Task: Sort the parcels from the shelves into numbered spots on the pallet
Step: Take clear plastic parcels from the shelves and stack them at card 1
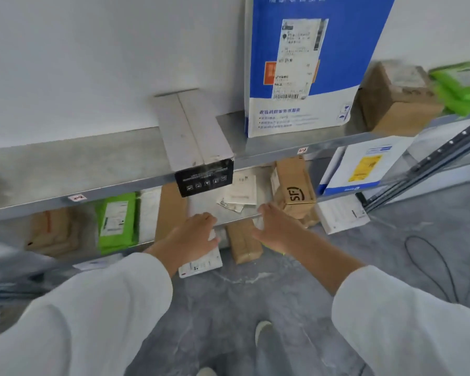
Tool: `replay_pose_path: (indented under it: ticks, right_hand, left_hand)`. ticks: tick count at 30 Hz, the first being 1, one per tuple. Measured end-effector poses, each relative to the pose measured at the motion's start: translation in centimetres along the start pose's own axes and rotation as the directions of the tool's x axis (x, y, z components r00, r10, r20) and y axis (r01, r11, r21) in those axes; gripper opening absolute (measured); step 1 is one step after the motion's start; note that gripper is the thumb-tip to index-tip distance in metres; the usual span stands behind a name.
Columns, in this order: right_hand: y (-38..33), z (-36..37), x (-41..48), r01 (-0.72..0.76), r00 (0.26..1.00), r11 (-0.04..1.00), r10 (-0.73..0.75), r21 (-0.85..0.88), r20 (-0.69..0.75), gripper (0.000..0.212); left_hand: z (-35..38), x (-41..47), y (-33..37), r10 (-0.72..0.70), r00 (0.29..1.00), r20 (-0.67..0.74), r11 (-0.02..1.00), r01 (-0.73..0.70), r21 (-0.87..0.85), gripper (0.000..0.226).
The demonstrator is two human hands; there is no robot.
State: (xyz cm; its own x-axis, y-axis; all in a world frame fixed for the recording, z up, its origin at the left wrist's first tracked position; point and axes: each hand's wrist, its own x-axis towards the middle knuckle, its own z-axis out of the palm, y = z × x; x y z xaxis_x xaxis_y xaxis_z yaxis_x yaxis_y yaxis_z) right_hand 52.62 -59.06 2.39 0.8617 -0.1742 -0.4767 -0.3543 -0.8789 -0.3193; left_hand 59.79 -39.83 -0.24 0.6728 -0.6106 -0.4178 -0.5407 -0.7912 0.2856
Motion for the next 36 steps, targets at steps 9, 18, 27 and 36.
replay_pose_path:
  ticks: [9,18,27,36]
  right_hand:
    - [7.8,6.0,13.5,0.020,0.999,0.994,-0.022,0.103,0.025,0.048]
    - [10.1,9.8,27.1,-0.056,0.994,0.978,0.074,0.201,-0.084,0.038]
    - [10.2,13.0,32.2,-0.263,0.959,0.875,0.284,0.406,0.010,0.050]
    - [10.2,15.4,30.5,-0.333,0.934,0.737,0.341,0.588,0.102,0.032]
  left_hand:
    - [7.0,14.1,-1.3,-0.109,0.993,-0.036,0.991,0.106,-0.086,0.050]
    - [11.0,26.2,-4.4,-0.283,0.943,-0.174,0.950,0.251,-0.185,0.045]
    - [15.6,30.2,-5.2,-0.502,0.857,-0.120,0.805,0.412,-0.426,0.038]
    - [15.2,30.6,-5.1,-0.546,0.827,-0.132,0.782,0.446,-0.435,0.037]
